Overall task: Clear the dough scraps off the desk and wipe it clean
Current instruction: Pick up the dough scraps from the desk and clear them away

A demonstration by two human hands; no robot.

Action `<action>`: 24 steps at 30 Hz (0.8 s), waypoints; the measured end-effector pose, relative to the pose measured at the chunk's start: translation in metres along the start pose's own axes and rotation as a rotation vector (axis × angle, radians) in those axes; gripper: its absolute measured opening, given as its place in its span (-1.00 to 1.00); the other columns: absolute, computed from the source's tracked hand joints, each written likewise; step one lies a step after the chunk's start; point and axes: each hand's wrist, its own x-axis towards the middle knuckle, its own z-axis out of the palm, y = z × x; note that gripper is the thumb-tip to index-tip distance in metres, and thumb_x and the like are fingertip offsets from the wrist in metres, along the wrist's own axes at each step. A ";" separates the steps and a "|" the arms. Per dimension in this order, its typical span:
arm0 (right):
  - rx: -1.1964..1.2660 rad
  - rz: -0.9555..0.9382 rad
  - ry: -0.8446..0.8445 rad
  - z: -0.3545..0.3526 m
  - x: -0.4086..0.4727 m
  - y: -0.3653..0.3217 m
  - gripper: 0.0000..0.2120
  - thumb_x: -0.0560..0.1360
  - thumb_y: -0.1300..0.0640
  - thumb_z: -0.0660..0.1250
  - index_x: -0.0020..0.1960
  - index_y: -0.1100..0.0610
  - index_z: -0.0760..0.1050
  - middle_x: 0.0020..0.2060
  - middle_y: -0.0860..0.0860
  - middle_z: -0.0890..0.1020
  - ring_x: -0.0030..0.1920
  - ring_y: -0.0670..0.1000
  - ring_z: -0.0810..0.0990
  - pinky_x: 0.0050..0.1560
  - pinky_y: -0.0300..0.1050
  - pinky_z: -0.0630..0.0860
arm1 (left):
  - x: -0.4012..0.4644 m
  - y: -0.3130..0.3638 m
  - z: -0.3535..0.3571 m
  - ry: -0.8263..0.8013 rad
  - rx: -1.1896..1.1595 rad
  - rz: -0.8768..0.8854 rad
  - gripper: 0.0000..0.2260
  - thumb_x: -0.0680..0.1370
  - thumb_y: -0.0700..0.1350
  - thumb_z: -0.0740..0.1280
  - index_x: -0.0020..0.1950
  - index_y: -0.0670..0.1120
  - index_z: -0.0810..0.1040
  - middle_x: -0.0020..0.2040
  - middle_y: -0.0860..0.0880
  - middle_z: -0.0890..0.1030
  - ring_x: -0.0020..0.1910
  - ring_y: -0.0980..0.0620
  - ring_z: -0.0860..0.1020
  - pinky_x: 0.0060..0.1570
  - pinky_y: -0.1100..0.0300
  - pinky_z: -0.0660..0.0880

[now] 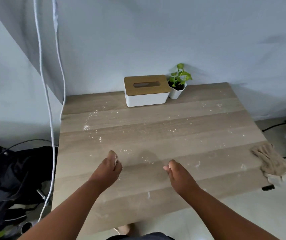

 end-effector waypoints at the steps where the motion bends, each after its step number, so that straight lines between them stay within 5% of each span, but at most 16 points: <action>1: 0.028 0.019 0.019 -0.003 -0.005 0.008 -0.69 0.71 -0.01 0.16 -0.14 0.14 0.29 -0.33 -0.03 0.37 -0.33 0.01 0.37 -0.26 -0.07 0.23 | 0.000 0.009 0.007 -0.020 -0.012 -0.004 -0.78 0.62 -0.19 0.25 -0.10 0.03 0.25 -0.38 -0.07 0.47 -0.48 0.13 0.38 -0.47 0.24 0.28; 6: 0.185 0.167 0.147 -0.018 -0.037 0.048 -0.66 0.71 -0.01 0.18 -0.22 0.04 0.27 -0.46 -0.08 0.37 -0.45 -0.12 0.33 -0.39 -0.20 0.23 | 0.001 0.061 0.046 -0.067 -0.034 0.022 -0.81 0.65 -0.20 0.22 0.20 0.05 0.42 -0.33 -0.01 0.51 -0.41 0.17 0.46 -0.41 0.36 0.35; 16: 0.364 0.422 0.265 -0.051 -0.126 0.144 -0.63 0.71 -0.07 0.12 -0.23 0.04 0.35 -0.38 -0.02 0.49 -0.35 -0.05 0.46 -0.29 -0.07 0.35 | -0.026 0.167 0.138 -0.198 0.121 0.130 -0.78 0.69 -0.07 0.22 -0.16 0.03 0.41 -0.19 0.23 0.58 -0.23 0.34 0.54 -0.26 0.47 0.35; 19: 0.381 0.471 0.300 -0.058 -0.160 0.175 -0.64 0.71 -0.08 0.12 -0.23 -0.02 0.35 -0.35 -0.03 0.51 -0.31 -0.07 0.50 -0.29 -0.16 0.35 | -0.042 0.196 0.170 -0.213 0.226 0.204 -0.64 0.70 0.12 0.17 -0.23 -0.02 0.27 -0.40 0.07 0.36 -0.43 0.14 0.38 -0.38 0.28 0.25; 24: 0.443 0.563 0.368 -0.063 -0.215 0.224 -0.61 0.71 -0.12 0.11 -0.26 -0.01 0.32 -0.37 -0.06 0.48 -0.34 -0.11 0.45 -0.32 -0.18 0.33 | -0.073 0.239 0.221 -0.270 0.388 0.294 -0.58 0.70 0.18 0.12 -0.27 -0.03 0.23 -0.42 -0.01 0.33 -0.40 0.02 0.36 -0.31 0.05 0.29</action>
